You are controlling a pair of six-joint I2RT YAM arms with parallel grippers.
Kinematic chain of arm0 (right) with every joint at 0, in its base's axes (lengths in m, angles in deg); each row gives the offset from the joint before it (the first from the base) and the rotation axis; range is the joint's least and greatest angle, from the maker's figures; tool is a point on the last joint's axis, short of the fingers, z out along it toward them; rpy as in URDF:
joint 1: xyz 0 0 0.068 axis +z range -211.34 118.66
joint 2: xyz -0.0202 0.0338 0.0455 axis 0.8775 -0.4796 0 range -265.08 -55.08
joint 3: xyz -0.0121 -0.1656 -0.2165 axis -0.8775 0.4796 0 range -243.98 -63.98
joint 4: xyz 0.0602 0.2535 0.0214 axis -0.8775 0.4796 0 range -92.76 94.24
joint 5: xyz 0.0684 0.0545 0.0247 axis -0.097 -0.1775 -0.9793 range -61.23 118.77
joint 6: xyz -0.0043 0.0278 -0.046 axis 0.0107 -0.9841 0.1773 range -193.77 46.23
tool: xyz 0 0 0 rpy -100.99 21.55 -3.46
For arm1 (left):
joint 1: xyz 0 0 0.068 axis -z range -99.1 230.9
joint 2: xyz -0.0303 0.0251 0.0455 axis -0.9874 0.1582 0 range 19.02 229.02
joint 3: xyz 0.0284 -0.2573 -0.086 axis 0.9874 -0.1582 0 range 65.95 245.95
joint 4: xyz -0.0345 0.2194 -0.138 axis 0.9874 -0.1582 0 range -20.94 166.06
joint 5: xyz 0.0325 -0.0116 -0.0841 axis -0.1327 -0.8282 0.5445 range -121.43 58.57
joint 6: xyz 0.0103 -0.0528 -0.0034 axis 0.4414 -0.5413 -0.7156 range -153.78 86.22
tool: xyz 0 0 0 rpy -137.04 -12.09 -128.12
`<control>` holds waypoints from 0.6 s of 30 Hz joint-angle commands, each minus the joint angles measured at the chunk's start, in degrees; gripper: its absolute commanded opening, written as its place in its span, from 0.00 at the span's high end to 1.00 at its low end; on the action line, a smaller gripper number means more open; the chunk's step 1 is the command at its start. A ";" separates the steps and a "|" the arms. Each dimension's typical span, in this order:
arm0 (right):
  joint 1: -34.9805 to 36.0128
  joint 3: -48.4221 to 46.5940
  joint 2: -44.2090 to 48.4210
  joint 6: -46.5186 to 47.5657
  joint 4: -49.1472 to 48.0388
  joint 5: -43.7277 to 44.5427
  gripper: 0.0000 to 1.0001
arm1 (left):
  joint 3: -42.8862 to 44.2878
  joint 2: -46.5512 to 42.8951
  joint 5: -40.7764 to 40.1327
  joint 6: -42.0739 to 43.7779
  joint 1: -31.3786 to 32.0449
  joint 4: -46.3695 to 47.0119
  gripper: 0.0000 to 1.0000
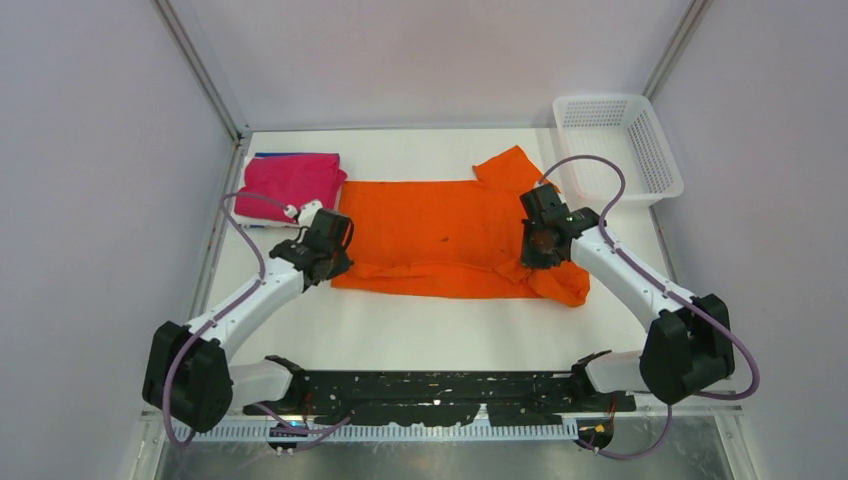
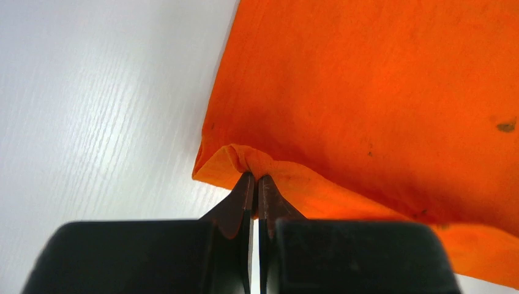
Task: Fold and stack the t-shirts
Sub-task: Fold the flattened tshirt in 1/3 of the way
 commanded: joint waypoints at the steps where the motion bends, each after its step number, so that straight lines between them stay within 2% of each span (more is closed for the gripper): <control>1: -2.03 -4.77 -3.82 4.15 -2.53 -1.62 0.94 | 5.40 4.94 0.67 2.06 -1.68 3.22 1.00; 6: -4.13 -8.16 -9.18 7.50 -3.63 -1.85 0.93 | 10.43 11.78 1.94 3.18 -4.14 3.22 1.00; 7: -4.95 -9.44 -11.11 8.44 -3.91 -1.53 0.93 | 11.20 13.04 2.12 3.53 -4.62 3.71 0.97; 9: -6.40 -11.60 -14.68 10.09 -5.22 -1.63 0.89 | 13.29 15.71 3.11 3.82 -5.85 3.82 0.82; 12: -10.25 -16.50 -22.17 12.79 -7.52 -5.09 0.72 | 16.24 19.20 4.51 4.17 -7.69 3.69 0.22; 13: -11.14 -19.54 -23.70 13.24 -7.84 -7.46 0.57 | 17.28 19.96 5.07 4.39 -8.33 3.51 0.07; 14: -12.52 -21.39 -26.57 13.94 -8.28 -9.12 0.50 | 18.12 20.36 5.45 4.68 -8.92 3.31 0.01; 15: -12.97 -24.55 -27.62 14.38 -8.44 -10.20 0.42 | 19.14 20.51 5.60 5.01 -9.43 2.95 0.01; 18: -13.56 -29.24 -28.80 16.00 -7.85 -6.54 0.25 | 21.13 18.76 5.56 6.74 -9.76 2.19 0.00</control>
